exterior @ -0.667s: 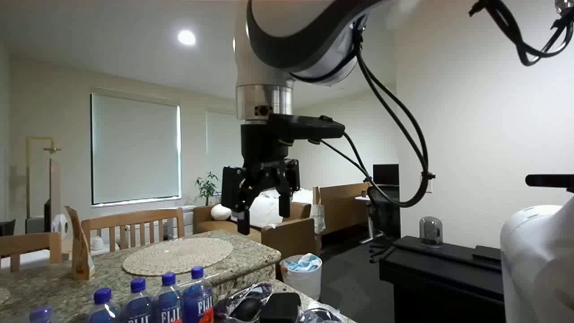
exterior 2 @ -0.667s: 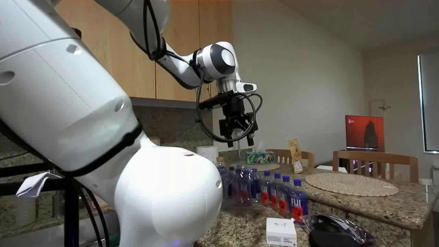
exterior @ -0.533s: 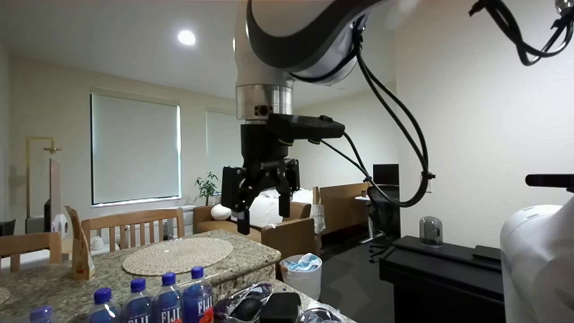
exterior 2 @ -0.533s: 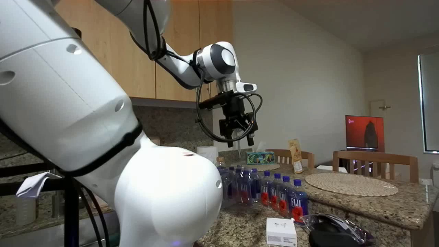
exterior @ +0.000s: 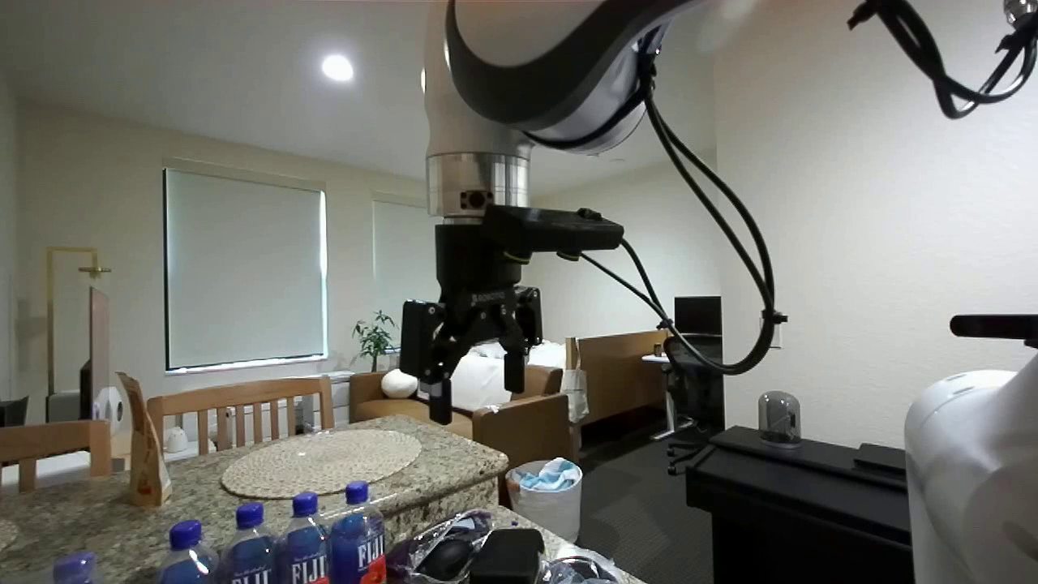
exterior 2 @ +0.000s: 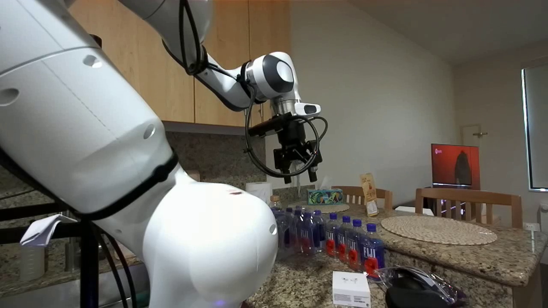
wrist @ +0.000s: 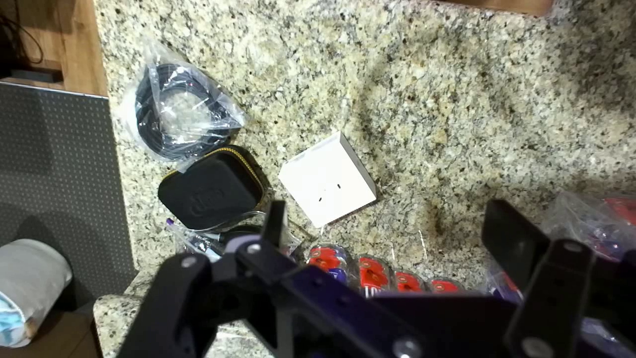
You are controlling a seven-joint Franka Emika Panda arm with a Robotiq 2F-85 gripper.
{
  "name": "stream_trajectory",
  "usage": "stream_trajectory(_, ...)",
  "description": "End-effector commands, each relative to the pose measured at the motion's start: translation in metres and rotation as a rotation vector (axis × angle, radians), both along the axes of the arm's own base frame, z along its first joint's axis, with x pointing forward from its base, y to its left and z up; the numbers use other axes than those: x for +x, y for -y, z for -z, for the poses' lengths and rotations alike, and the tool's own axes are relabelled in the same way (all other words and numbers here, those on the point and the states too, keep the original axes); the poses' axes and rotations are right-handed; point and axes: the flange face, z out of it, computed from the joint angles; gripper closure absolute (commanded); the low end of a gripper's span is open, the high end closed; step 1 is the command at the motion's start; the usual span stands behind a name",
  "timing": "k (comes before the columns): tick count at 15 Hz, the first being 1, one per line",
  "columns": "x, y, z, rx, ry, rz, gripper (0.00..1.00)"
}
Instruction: Remove the black object from the purse and put it on the counter
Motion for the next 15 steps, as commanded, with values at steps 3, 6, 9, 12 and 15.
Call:
stream_trajectory(3,0.002,0.002,0.001,0.0,0.016,0.025,0.0)
stream_trajectory(6,0.011,0.009,0.007,0.049,0.11,0.12,0.0)
stream_trajectory(9,0.03,0.023,0.018,0.098,0.222,0.235,0.0)
stream_trajectory(12,0.05,0.049,0.04,0.168,0.306,0.366,0.0)
stream_trajectory(15,0.059,0.076,0.068,0.22,0.385,0.503,0.0)
